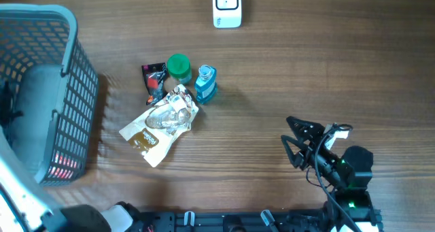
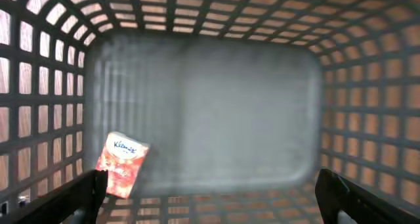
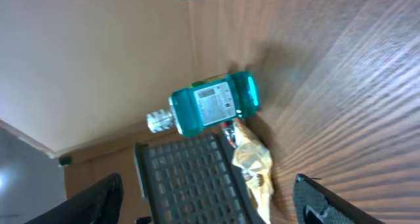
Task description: Scan the item barcode
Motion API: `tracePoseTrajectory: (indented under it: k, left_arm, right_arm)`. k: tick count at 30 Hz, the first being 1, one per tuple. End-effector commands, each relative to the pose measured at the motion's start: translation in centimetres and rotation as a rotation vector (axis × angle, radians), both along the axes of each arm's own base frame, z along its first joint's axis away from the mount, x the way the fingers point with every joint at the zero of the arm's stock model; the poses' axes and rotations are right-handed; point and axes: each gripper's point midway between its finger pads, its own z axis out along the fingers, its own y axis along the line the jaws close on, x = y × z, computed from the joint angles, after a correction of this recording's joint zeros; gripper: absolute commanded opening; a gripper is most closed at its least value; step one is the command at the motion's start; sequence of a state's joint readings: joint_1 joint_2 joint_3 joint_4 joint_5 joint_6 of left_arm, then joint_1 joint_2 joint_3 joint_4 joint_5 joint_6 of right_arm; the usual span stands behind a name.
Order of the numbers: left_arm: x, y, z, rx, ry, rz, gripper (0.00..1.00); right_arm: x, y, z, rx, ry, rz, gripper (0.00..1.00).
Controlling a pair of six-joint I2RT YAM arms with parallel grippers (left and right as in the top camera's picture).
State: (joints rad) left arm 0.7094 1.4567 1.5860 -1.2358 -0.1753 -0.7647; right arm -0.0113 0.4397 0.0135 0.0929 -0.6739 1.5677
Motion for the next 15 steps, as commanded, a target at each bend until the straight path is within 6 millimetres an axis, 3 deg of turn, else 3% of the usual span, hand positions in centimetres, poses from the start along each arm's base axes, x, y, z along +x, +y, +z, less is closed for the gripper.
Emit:
tracePoseTrajectory:
  k: [1,2,5,9,13,15]
  left_arm:
    - [0.5,1.0,-4.4,-0.107,0.105,0.013,1.0]
    - [0.4,0.9,-6.2,-0.153,0.156,0.013,1.0]
    - [-0.6,-0.1,-10.6,-0.263,0.275,0.012,1.0]
    - [-3.4,-1.9,-15.5,-0.33,0.397,0.019,1.0]
    - [-5.6,-3.0,-18.4,-0.349,0.472,0.025,1.0]
    - [-6.1,-2.9,-18.4,-0.334,0.5,0.029,1.0]
  right_arm:
    - [-0.4,0.2,-0.6,-0.032,0.008,0.027,0.94]
    - [-0.3,0.1,-0.6,-0.048,-0.002,0.023,1.0]
    - [0.0,-0.8,-1.5,-0.169,-0.047,0.006,1.0]
    - [0.2,-1.4,-2.5,-0.212,-0.022,-0.019,1.0]
    - [0.2,-1.7,-3.7,-0.222,0.032,-0.032,1.0]
    - [0.1,-1.7,-4.2,-0.223,0.057,-0.03,1.0]
